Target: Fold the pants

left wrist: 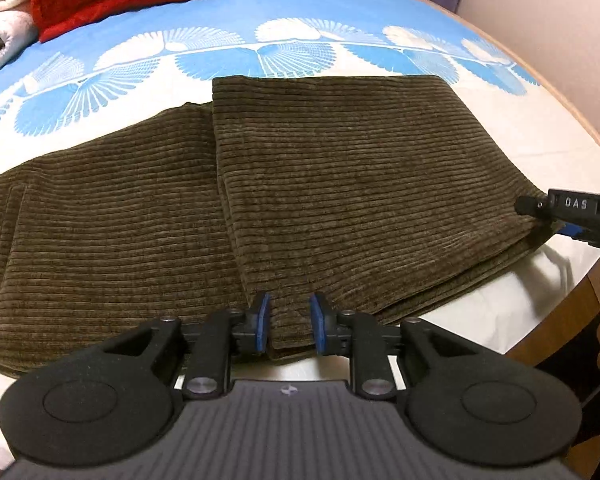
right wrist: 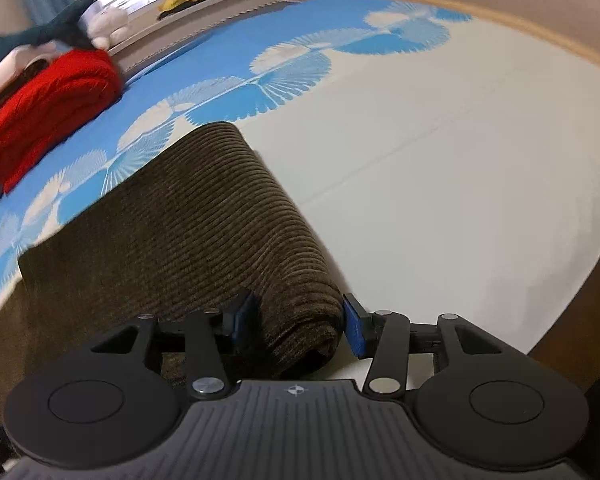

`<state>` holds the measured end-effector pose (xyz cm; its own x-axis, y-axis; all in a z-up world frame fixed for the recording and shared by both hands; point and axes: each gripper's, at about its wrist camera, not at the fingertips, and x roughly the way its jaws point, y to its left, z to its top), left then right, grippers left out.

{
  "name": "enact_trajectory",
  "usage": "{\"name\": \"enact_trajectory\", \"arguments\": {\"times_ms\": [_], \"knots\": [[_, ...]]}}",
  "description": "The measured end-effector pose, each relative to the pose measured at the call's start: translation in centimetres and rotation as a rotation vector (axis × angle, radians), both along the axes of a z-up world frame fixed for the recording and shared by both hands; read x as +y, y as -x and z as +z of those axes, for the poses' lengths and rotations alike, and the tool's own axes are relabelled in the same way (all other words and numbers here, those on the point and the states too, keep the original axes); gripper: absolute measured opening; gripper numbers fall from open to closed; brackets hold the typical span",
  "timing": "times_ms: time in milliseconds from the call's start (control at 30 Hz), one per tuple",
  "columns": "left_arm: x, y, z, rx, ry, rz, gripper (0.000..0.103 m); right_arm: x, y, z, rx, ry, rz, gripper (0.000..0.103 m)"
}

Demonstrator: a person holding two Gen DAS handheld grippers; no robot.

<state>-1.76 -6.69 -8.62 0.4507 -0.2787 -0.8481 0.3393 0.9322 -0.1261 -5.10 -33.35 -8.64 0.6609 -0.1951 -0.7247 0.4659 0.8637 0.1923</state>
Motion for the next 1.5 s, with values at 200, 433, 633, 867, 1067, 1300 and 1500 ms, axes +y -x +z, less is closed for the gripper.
{"name": "enact_trajectory", "arguments": {"times_ms": [200, 433, 633, 867, 1067, 1300, 1500], "knots": [[0.1, -0.3, 0.0, 0.002, 0.003, -0.001, 0.025, 0.3, 0.2, -0.1, -0.001, 0.034, 0.018, 0.046], [0.1, -0.3, -0.1, 0.006, 0.007, 0.003, 0.025, 0.9, 0.1, -0.2, 0.002, 0.067, 0.025, 0.046], [0.2, -0.3, -0.1, 0.010, 0.010, 0.005, 0.025, 1.3, 0.1, -0.2, 0.005, 0.094, 0.038, 0.044], [0.2, -0.3, -0.1, 0.009, 0.009, 0.003, 0.025, 1.5, 0.1, -0.2, -0.001, 0.114, 0.049, 0.039], [0.4, -0.3, -0.1, 0.007, 0.021, 0.001, 0.025, 2.6, 0.5, 0.9, -0.048, 0.190, 0.086, 0.029], [3.4, -2.2, 0.8, 0.064, 0.130, 0.109, 0.041, 5.8, 1.7, 4.6, -0.170, 0.337, 0.207, 0.028], [3.7, -5.3, 7.6, -0.003, 0.227, 0.112, 0.058, 10.3, 2.7, 6.3, -0.278, 0.510, 0.405, 0.027]]}}
